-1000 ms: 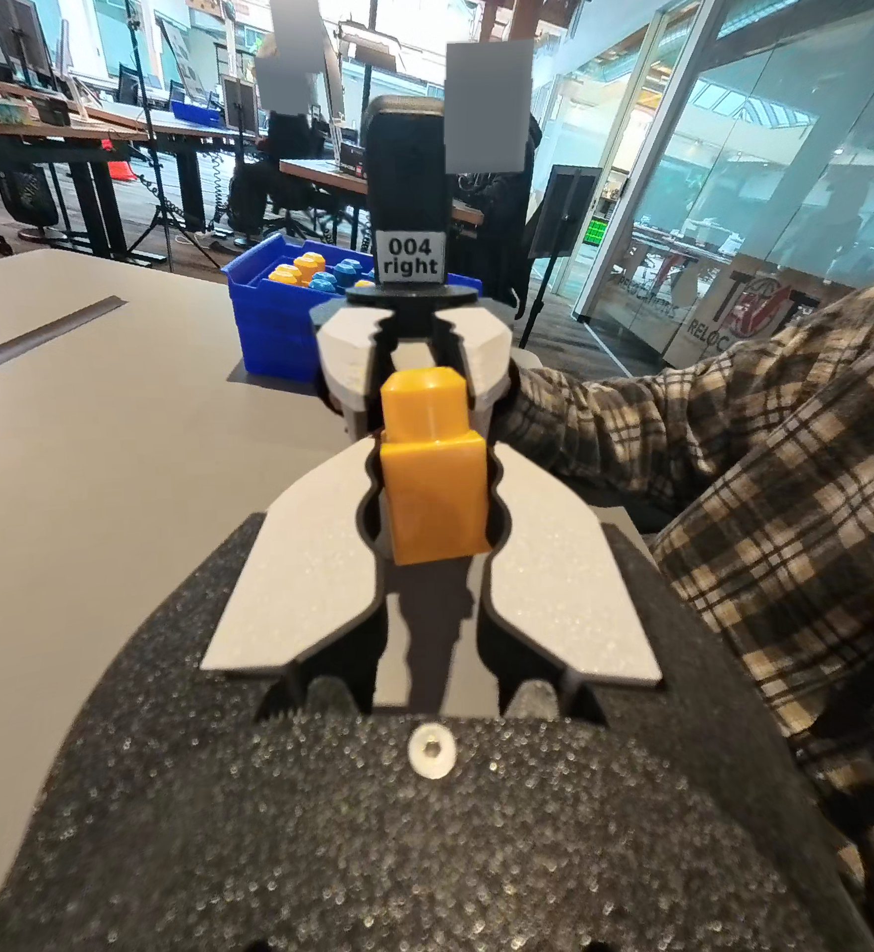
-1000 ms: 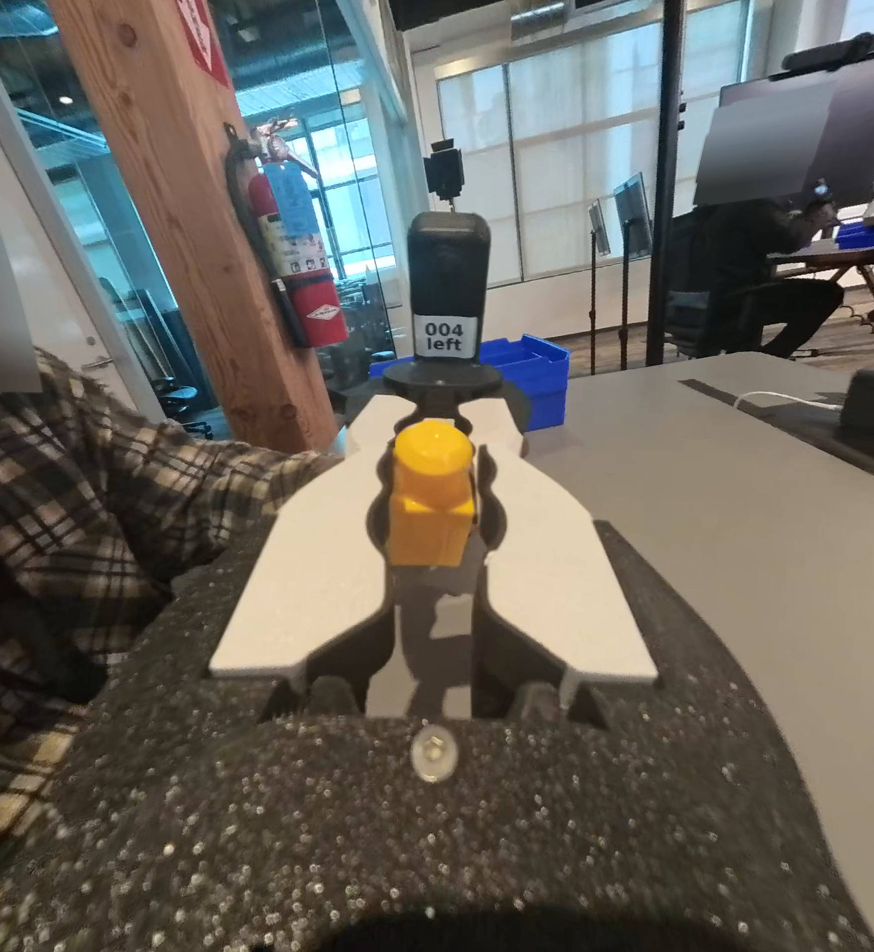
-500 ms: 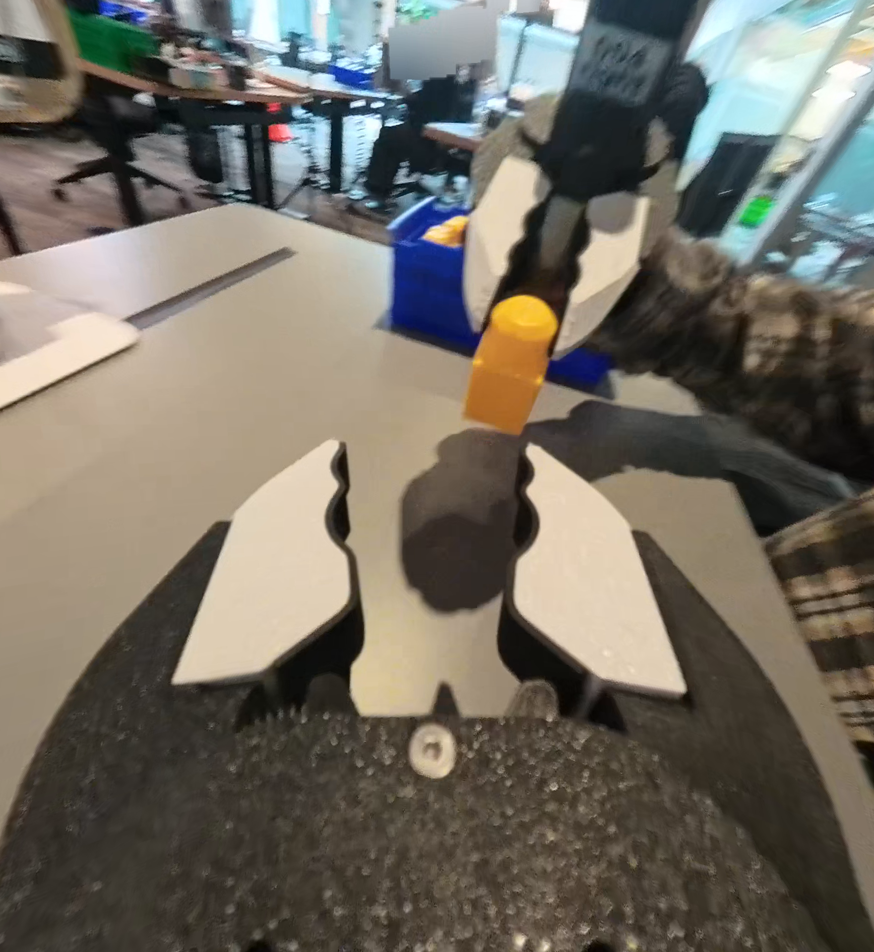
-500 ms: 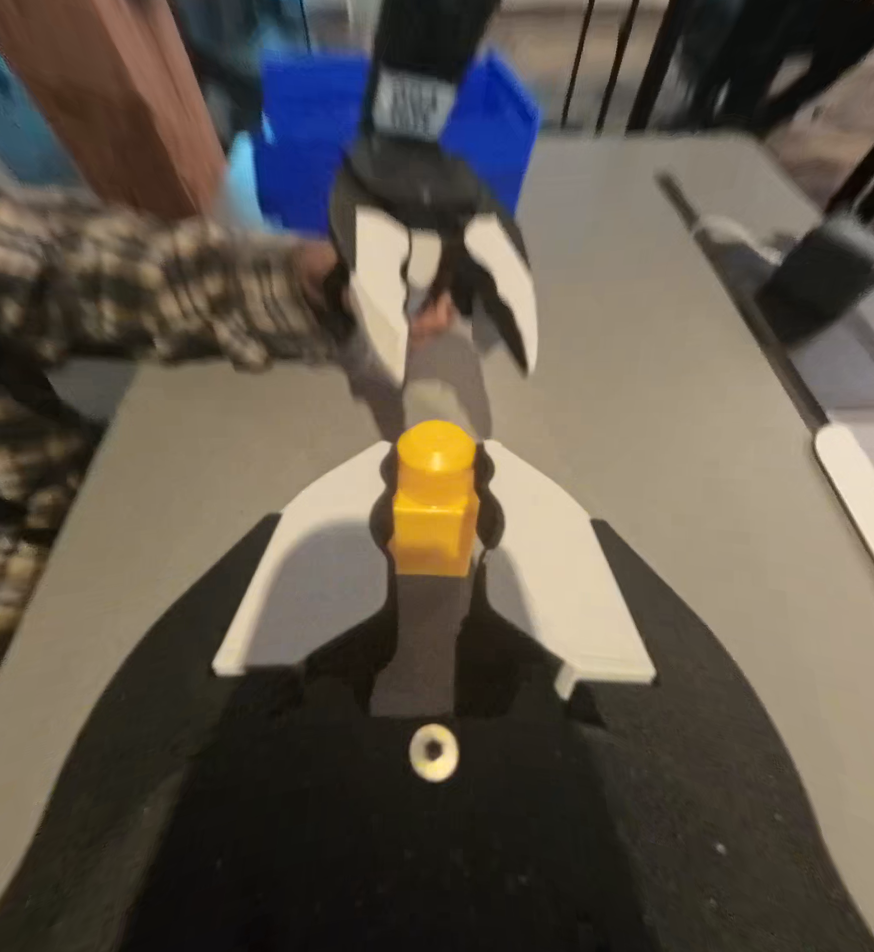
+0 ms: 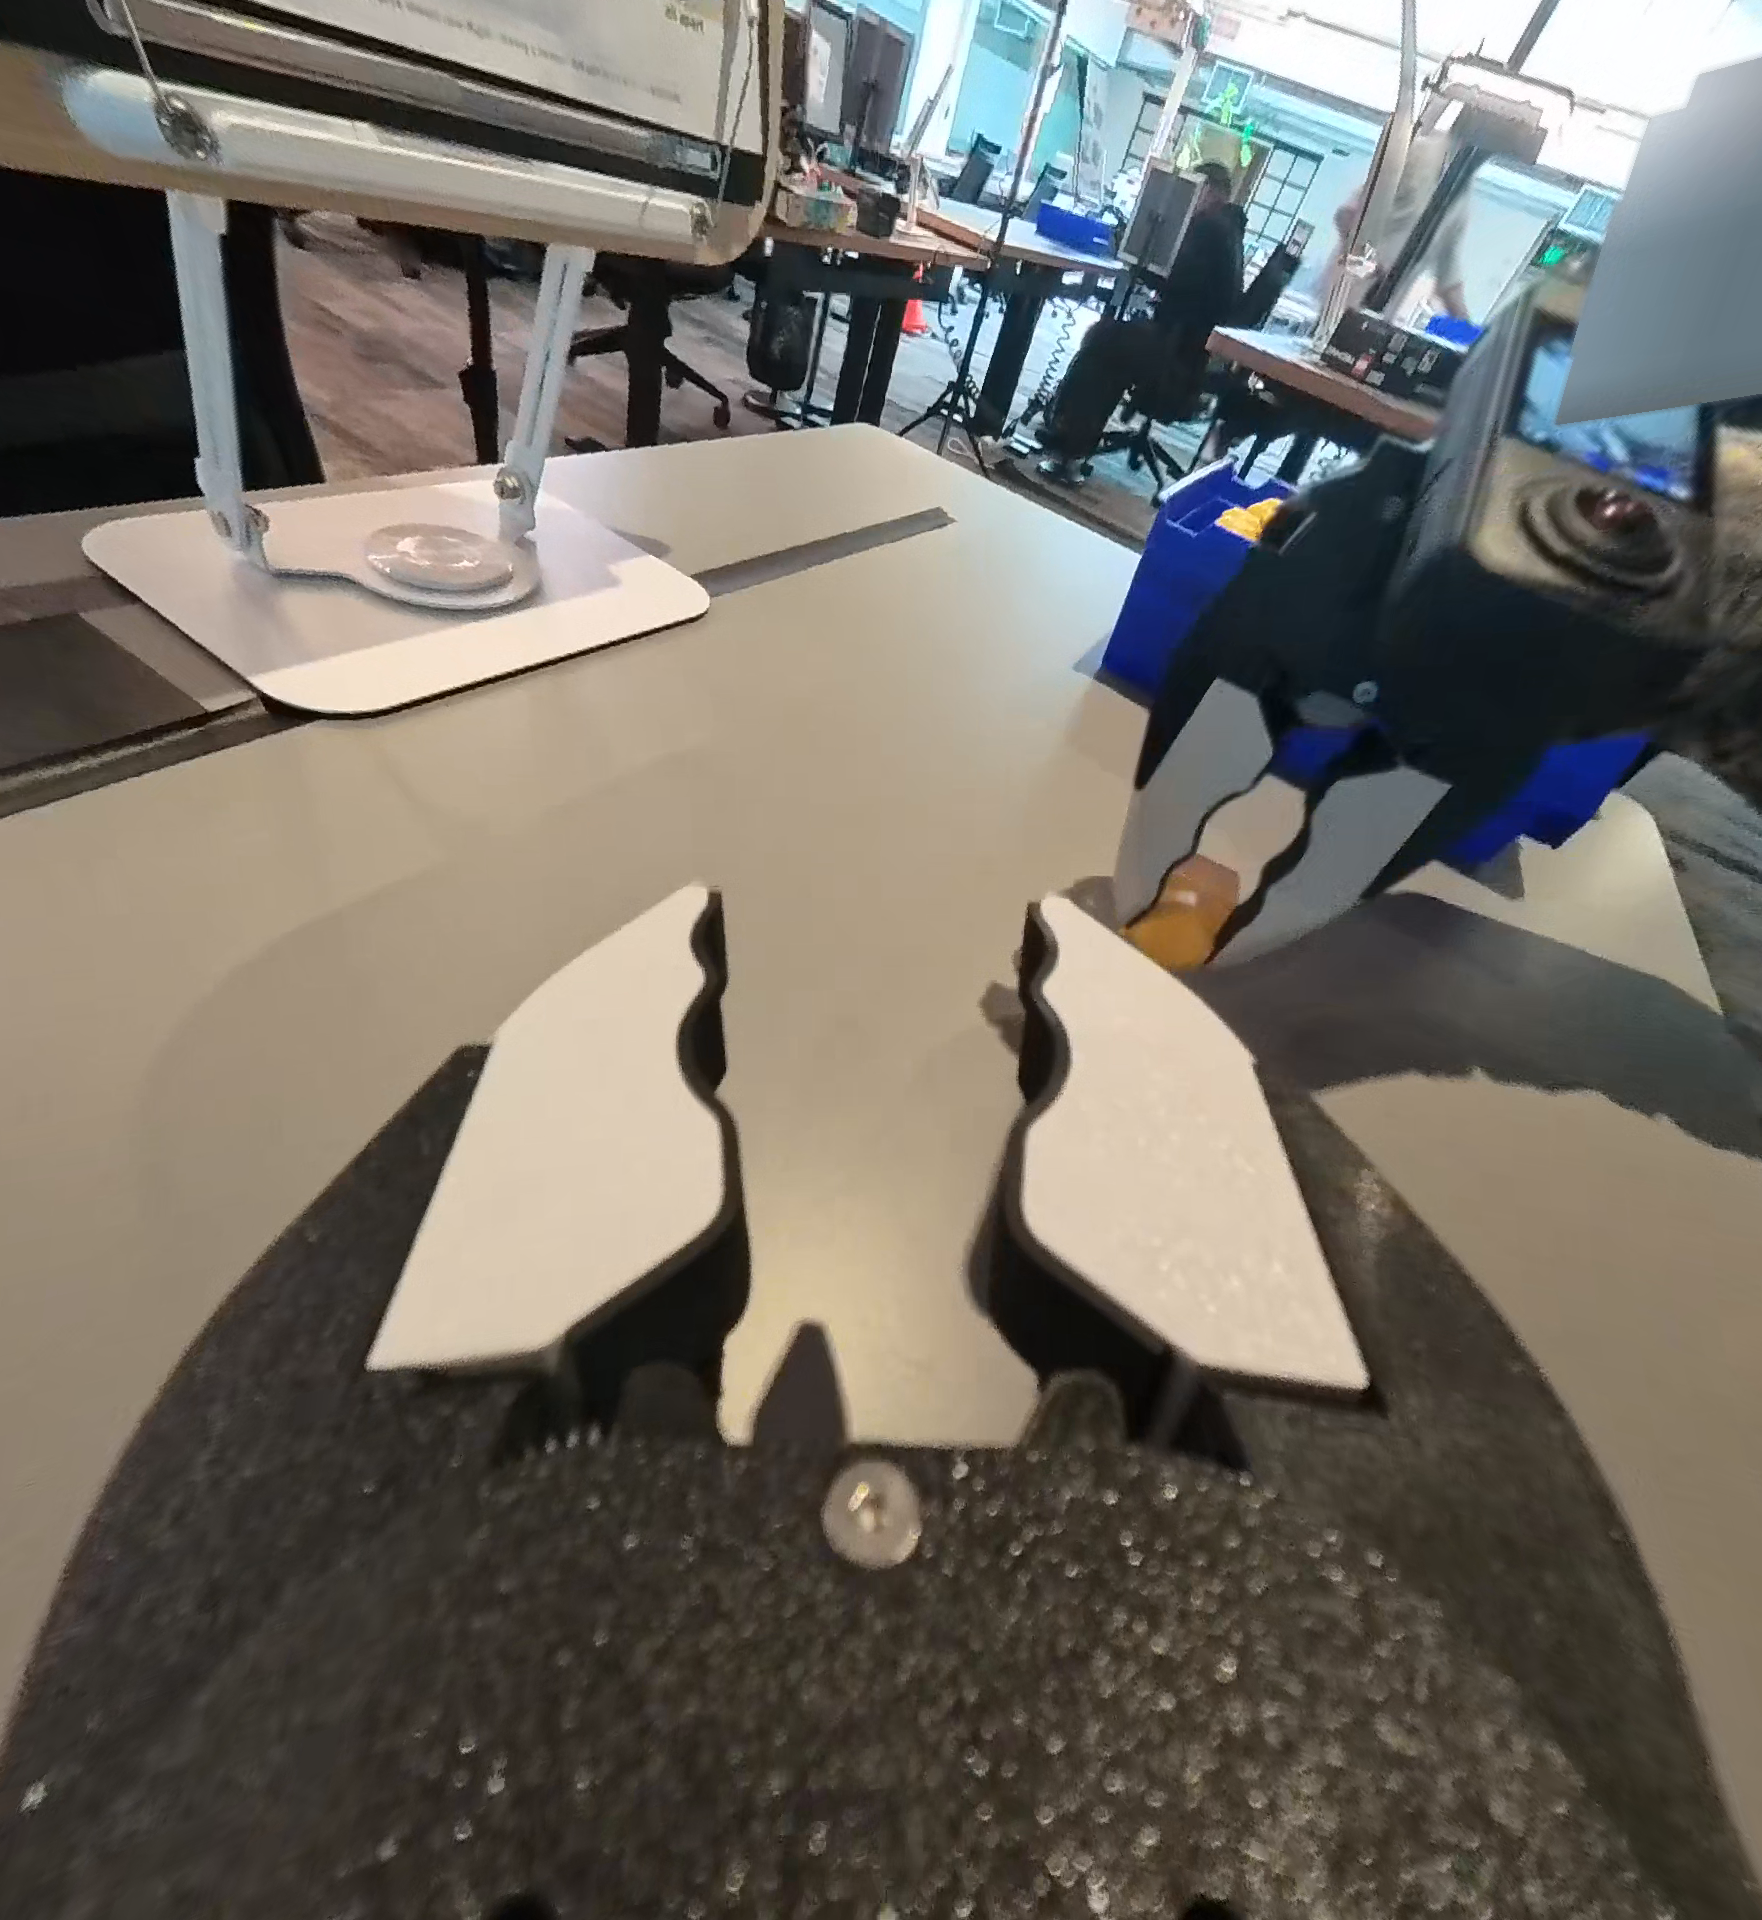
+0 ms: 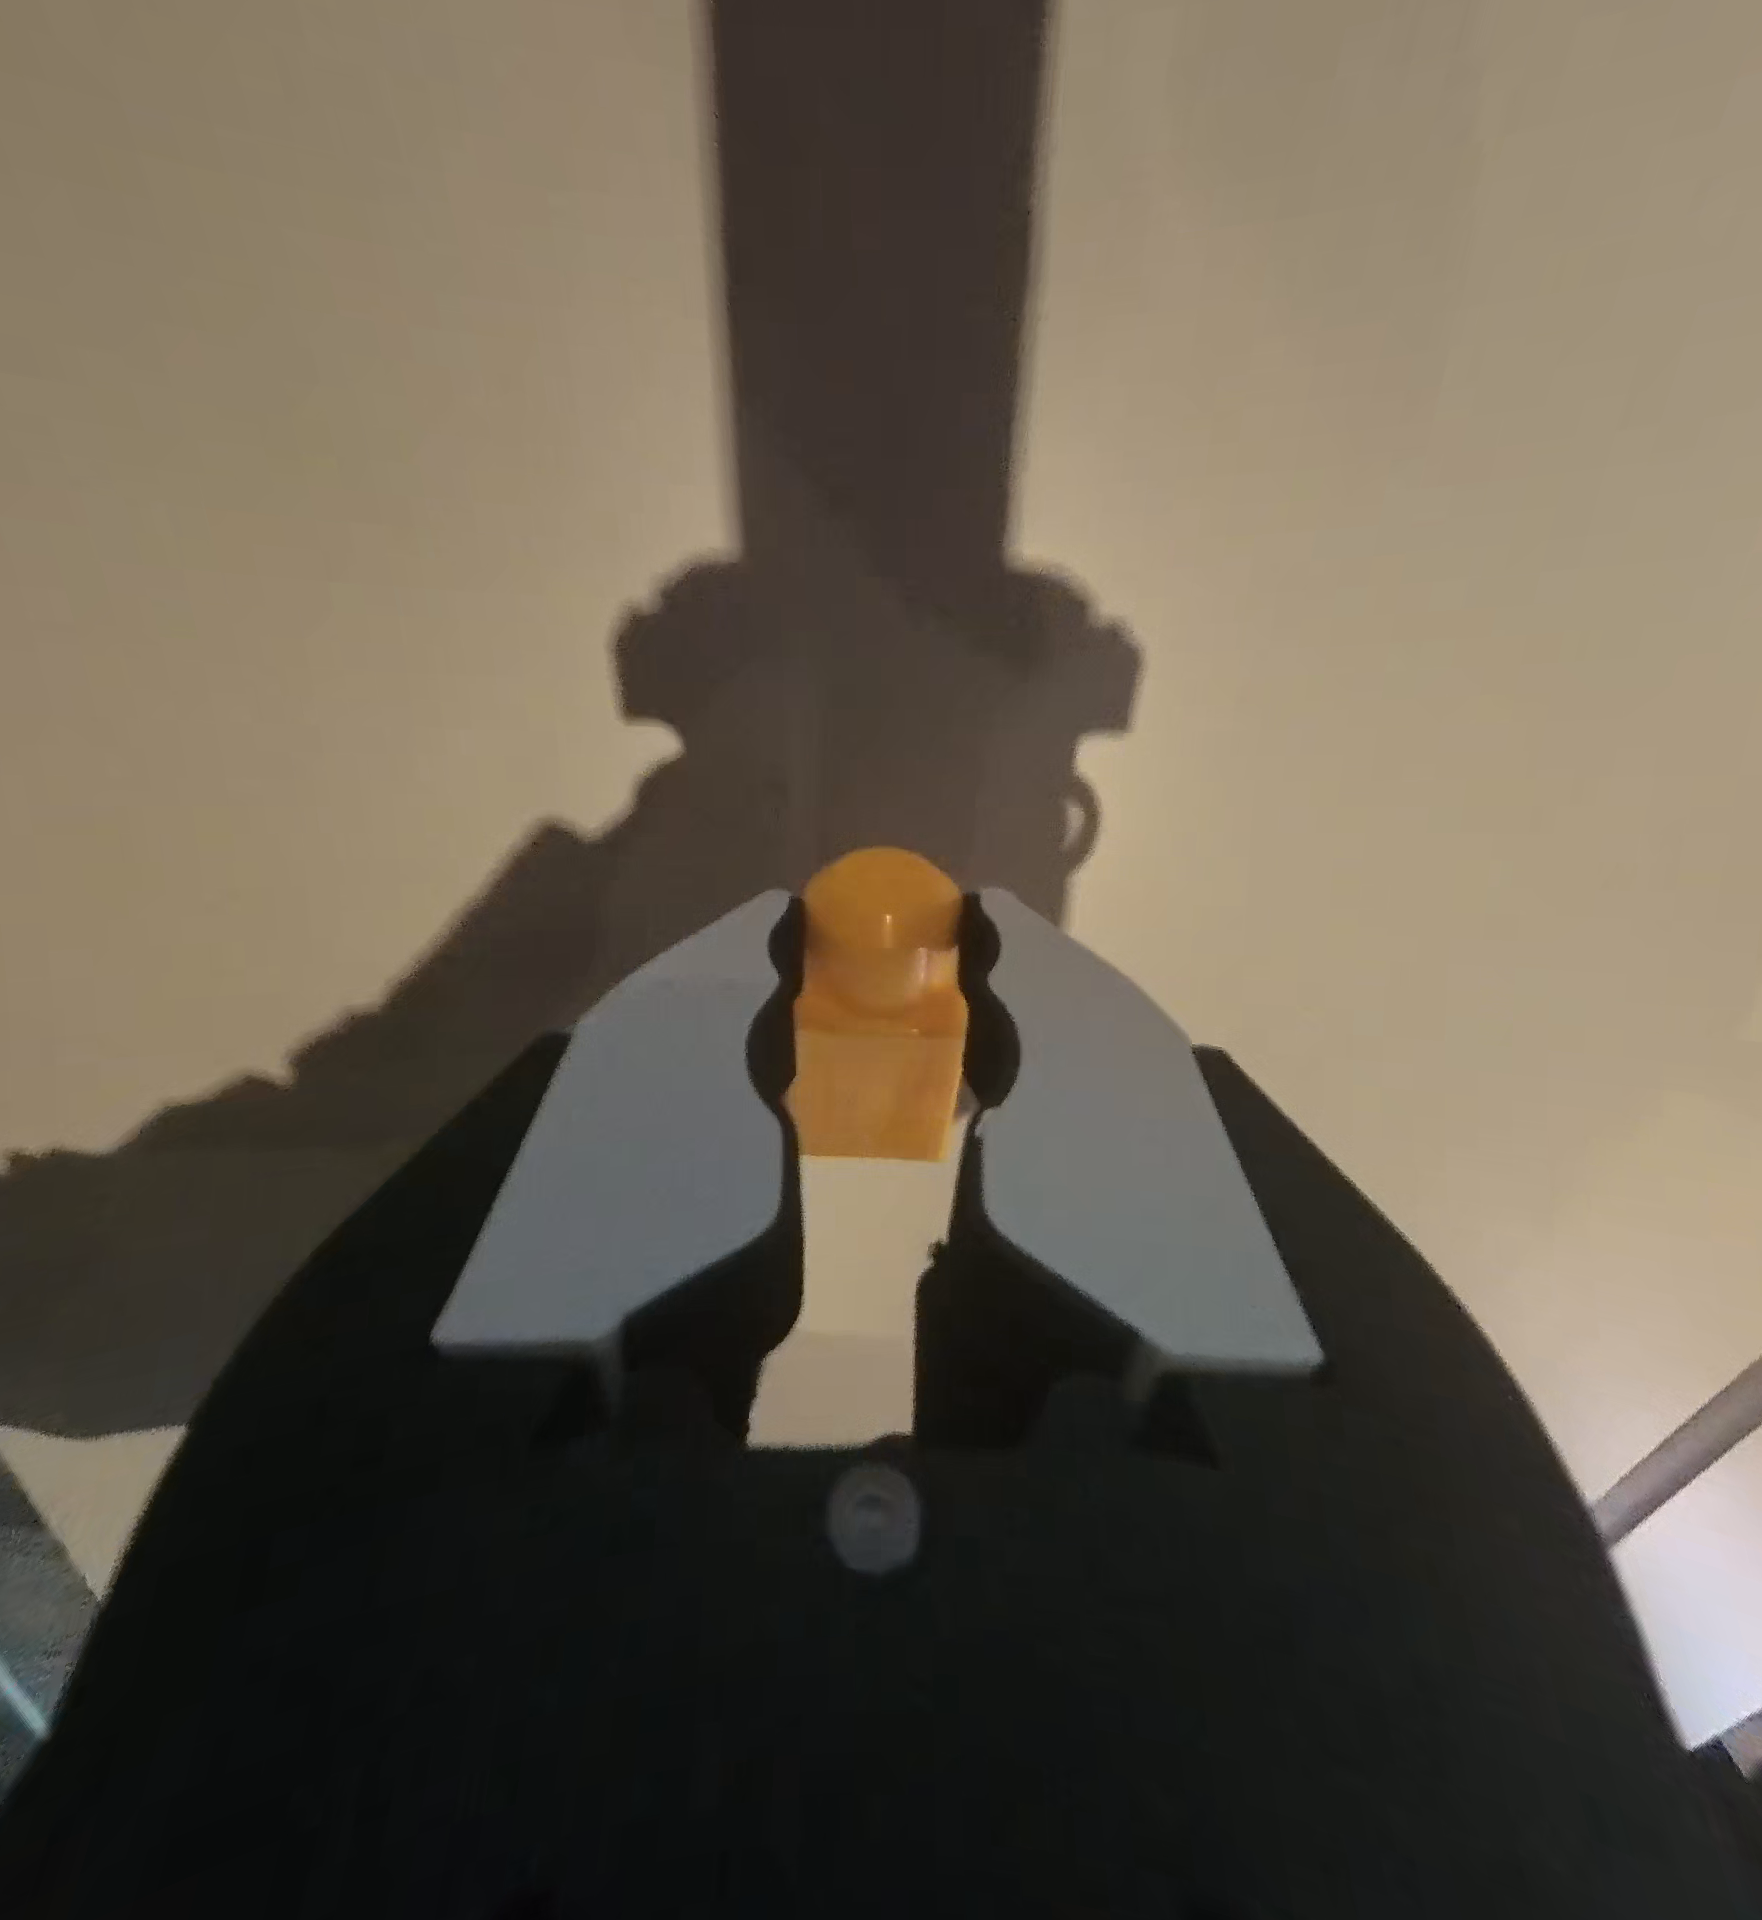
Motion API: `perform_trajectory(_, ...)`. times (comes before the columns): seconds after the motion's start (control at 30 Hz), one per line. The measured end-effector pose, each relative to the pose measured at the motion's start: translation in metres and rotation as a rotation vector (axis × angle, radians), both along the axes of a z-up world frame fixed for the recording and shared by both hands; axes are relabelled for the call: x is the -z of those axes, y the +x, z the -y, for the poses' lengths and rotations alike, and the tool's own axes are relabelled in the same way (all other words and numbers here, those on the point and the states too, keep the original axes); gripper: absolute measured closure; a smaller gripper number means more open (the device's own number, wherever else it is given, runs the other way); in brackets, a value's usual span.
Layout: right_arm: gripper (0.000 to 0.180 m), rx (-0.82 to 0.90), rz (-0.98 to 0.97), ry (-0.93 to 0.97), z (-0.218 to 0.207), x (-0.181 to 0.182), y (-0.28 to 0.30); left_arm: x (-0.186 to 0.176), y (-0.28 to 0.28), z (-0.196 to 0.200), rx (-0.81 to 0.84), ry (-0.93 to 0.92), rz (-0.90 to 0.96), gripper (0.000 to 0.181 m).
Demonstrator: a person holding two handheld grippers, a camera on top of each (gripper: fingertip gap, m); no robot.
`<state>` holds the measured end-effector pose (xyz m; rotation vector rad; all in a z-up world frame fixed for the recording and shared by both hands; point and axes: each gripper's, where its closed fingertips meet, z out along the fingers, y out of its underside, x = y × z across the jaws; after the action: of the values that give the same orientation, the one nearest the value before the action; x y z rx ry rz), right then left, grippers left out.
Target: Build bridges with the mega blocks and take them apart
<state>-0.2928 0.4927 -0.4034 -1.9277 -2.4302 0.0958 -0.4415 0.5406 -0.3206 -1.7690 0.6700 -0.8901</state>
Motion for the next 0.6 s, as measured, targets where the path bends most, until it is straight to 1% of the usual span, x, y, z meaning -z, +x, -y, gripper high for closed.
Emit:
perform_trajectory(0.1,0.151,0.001,0.021,-0.016,-0.001,0.011,-0.001,0.006,0.004,0.001,0.013,-0.009,-0.037,0.128)
perform_trajectory(0.23,0.151,0.000,0.014,-0.017,-0.001,0.018,-0.003,0.005,0.009,0.004,0.029,-0.001,-0.045,0.130)
perform_trajectory(0.4,0.138,0.009,-0.016,-0.022,-0.002,0.020,-0.005,0.005,0.008,0.004,0.028,-0.008,-0.037,0.130)
perform_trajectory(0.5,0.128,0.024,-0.125,-0.014,-0.004,0.007,-0.013,0.005,0.007,0.003,0.024,-0.016,-0.020,0.130)
perform_trajectory(0.53,0.123,0.036,-0.185,-0.001,-0.006,-0.003,-0.015,0.006,0.006,0.003,0.024,-0.019,-0.017,0.130)
perform_trajectory(0.6,0.110,0.092,-0.376,0.020,-0.010,-0.030,-0.021,0.006,0.006,0.003,0.024,-0.020,-0.018,0.130)
